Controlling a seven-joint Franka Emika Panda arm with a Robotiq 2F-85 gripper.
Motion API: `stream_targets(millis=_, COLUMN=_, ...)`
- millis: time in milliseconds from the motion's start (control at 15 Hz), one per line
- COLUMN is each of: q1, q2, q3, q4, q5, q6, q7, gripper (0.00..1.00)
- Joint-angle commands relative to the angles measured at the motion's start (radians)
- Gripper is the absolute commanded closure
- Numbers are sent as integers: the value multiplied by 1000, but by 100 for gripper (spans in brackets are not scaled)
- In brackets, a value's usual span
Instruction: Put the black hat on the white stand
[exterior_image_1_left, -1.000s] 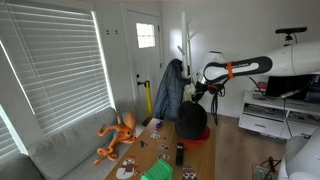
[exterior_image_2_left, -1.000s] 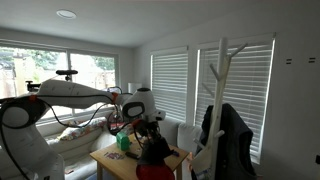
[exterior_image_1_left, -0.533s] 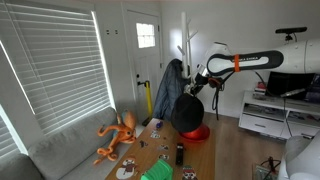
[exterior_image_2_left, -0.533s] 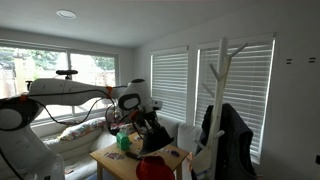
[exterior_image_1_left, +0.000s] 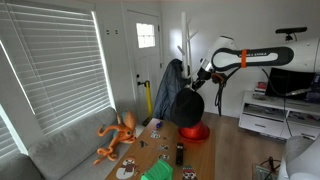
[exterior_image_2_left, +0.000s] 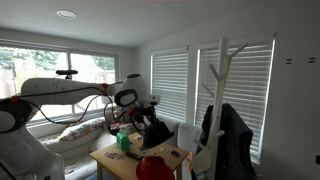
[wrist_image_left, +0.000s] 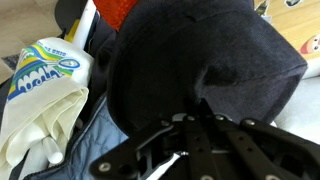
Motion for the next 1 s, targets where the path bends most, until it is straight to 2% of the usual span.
stream_targets(millis=0, q1=3, q2=-13, q3=-7, q4=34, q5=6, q6=9, q7=-4, gripper=98)
stream_targets(millis=267, q1=-6, q2=-41, q3=-2, q4=87, q5=-13, q6=104, q7=3, gripper=98)
stream_targets(millis=667, q1=5, q2=-65, q3=7, q4=131, q5=-6, q6=369, q7=19, gripper=98)
stream_targets(millis=733, q1=8, q2=-53, q3=-3, q4=130, q5=-11, q6=311, q7=4, gripper=98)
stream_targets(millis=800, q1=9, q2=-55, q3=-3, q4=132, q5=-11, q6=321, q7=4, gripper=93)
stream_targets(millis=933, q1=8, q2=-52, q3=-4, q4=128, q5=-11, q6=317, q7=4, gripper=93)
